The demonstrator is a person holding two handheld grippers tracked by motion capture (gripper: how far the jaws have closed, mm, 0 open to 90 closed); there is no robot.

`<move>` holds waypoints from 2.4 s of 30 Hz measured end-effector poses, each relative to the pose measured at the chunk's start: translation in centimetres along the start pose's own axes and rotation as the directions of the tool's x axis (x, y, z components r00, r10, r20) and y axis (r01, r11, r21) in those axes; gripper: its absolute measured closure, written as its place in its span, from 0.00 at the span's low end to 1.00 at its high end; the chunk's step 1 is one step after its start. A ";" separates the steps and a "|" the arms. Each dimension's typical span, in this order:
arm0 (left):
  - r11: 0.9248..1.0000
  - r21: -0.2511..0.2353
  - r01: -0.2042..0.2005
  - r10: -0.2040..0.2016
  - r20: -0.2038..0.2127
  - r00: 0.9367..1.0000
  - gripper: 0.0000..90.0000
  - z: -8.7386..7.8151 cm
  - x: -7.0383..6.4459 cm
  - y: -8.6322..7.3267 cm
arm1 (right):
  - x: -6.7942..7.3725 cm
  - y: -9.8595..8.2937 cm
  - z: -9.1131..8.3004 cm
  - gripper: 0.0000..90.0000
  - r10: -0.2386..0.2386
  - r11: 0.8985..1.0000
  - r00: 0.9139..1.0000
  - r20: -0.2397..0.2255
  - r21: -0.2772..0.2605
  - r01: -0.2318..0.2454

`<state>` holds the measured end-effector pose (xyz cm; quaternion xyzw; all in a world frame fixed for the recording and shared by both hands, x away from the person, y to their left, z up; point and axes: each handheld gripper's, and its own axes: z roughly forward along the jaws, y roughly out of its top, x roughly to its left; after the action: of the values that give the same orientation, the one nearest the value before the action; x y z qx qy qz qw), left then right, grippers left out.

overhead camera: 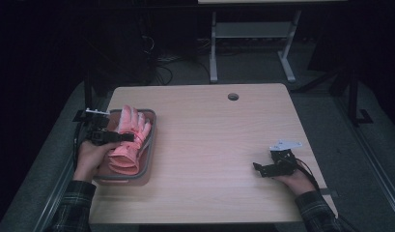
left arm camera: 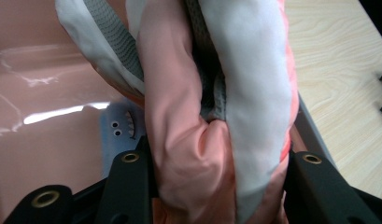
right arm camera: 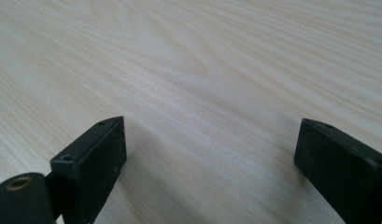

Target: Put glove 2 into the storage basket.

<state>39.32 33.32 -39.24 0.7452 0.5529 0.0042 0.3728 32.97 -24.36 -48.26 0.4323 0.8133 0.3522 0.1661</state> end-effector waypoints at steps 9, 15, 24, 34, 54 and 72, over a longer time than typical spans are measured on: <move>0.999 0.043 0.004 -0.003 -0.023 1.000 0.54 1.9 0.4 -0.5 | 0.0 0.0 0.0 0.10 0.001 1.000 1.000 0.000 0.000 -0.001; 0.999 0.041 0.015 -0.015 0.012 1.000 0.38 1.6 0.9 -0.3 | 0.0 0.0 0.0 0.10 0.001 1.000 1.000 0.000 -0.001 -0.001; 1.000 -0.011 -0.003 0.003 -0.028 1.000 0.20 -0.7 1.1 0.4 | 0.0 0.0 0.0 0.10 0.001 1.000 1.000 0.000 -0.001 -0.001; 0.995 -0.057 -0.083 0.078 -0.090 0.993 0.19 -3.8 0.5 1.3 | 0.0 0.0 0.0 0.10 0.001 1.000 1.000 0.000 -0.001 -0.001; 0.957 -0.152 -0.248 0.246 -0.034 0.969 0.19 -3.9 -5.5 3.3 | 0.1 0.1 0.1 0.10 0.007 1.000 1.000 -0.005 0.003 -0.007; 0.905 -0.182 -0.384 0.402 0.074 0.913 0.19 0.6 -13.3 2.0 | 0.1 0.1 0.1 0.10 0.007 1.000 1.000 -0.005 0.003 -0.007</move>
<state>36.04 21.82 -33.14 0.8071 0.3679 0.0837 0.4541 33.04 -24.25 -48.25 0.4345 0.8128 0.3525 0.1623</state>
